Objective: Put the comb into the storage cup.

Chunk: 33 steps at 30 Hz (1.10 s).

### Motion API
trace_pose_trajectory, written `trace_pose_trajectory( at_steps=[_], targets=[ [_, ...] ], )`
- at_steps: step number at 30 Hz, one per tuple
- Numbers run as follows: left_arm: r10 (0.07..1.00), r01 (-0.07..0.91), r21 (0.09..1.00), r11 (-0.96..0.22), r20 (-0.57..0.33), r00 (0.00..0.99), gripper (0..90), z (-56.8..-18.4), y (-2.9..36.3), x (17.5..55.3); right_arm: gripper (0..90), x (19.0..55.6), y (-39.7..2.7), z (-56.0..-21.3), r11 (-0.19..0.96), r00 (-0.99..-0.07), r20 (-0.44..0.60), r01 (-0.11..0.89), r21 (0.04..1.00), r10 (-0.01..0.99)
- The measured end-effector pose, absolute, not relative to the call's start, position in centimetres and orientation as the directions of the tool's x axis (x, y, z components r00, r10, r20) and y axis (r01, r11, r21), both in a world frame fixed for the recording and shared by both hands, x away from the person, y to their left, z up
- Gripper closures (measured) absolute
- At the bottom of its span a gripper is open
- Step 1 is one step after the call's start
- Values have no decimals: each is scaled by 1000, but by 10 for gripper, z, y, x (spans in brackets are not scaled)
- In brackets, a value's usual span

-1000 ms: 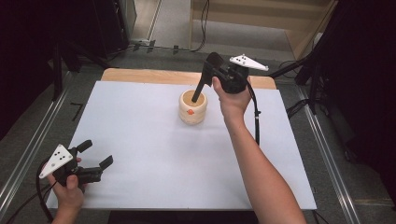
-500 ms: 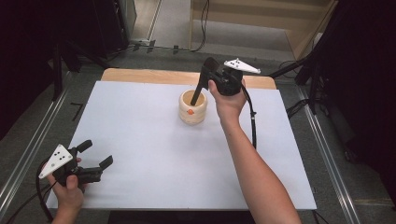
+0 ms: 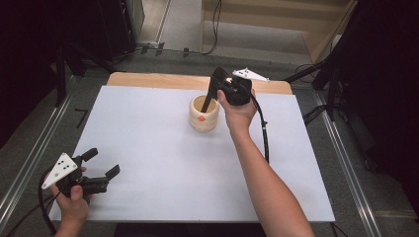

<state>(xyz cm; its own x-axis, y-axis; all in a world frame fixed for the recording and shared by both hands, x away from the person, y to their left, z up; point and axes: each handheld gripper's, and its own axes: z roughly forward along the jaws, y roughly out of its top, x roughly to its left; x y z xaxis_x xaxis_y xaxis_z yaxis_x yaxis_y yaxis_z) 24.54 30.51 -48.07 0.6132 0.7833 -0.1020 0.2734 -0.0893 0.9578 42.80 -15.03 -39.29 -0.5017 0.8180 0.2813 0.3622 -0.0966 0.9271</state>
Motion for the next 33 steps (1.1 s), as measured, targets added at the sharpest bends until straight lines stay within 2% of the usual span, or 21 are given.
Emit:
trace_pose_trajectory(
  at_steps=[20,33],
  targets=[
    [785,271,958,-94,-96,613,0,-481,304,245,827,433,-140,-416,-89,-493,301,407,909,817],
    [784,268,958,-100,-90,615,0,-481,303,245,826,435,-141,-423,-128,-477,346,430,893,808]
  ],
)
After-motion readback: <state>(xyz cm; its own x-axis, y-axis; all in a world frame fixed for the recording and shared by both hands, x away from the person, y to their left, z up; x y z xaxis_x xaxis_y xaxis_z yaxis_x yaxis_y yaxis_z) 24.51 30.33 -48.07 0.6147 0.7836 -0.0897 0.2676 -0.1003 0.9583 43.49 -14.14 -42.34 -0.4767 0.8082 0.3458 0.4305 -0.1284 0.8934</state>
